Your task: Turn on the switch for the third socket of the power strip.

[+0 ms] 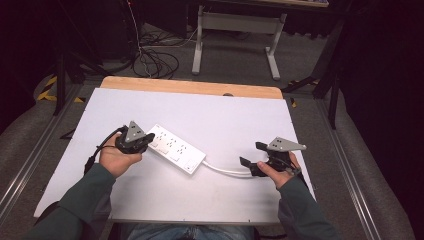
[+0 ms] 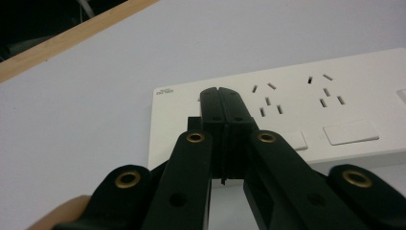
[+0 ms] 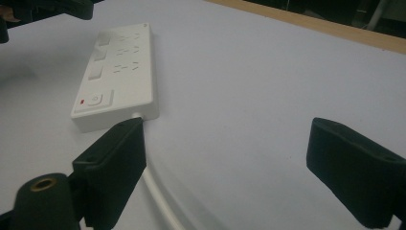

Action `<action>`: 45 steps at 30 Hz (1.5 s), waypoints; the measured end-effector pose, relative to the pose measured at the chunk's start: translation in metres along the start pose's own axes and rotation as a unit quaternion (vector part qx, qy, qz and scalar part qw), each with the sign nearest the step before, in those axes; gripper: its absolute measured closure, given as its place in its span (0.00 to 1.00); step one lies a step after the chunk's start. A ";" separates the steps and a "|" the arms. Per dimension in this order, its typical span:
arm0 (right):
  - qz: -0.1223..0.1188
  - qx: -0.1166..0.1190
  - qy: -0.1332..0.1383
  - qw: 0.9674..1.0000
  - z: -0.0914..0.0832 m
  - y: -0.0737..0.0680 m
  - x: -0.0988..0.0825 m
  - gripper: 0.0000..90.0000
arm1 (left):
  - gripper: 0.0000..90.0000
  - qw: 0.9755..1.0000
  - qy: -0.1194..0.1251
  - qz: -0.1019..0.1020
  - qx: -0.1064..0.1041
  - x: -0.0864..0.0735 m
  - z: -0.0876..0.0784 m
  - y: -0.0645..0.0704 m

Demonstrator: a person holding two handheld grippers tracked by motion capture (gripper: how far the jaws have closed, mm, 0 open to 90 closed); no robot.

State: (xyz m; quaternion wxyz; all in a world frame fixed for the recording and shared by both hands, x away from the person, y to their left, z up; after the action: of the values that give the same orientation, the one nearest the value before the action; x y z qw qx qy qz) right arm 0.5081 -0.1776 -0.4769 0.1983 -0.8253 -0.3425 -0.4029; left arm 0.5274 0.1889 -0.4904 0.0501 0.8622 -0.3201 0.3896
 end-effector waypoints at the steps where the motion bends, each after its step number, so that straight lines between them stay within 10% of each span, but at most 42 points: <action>1: 0.000 0.000 0.000 1.000 0.000 0.000 0.000 0.16 | 1.00 1.000 -0.001 -0.001 0.000 0.000 0.001 0.000; 45: 0.000 0.000 0.000 1.000 0.000 0.000 0.000 0.16 | 1.00 0.998 -0.055 0.028 -0.008 -0.007 0.026 0.008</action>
State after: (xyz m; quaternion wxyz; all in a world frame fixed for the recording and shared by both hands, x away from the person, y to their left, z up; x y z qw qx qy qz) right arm 0.5079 -0.1774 -0.4770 0.1977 -0.8254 -0.3426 -0.4028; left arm 0.5353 0.1776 -0.5145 0.0286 0.8724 -0.3495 0.3404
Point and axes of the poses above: each handheld gripper's, and its own axes: z roughly forward along the jaws, x roughly out of its top, y roughly to its right, the point moved 7 cm from there along z, roughly forward along the jaws, and after that the axes turned 9 degrees about -y, right-handed, at the moved point
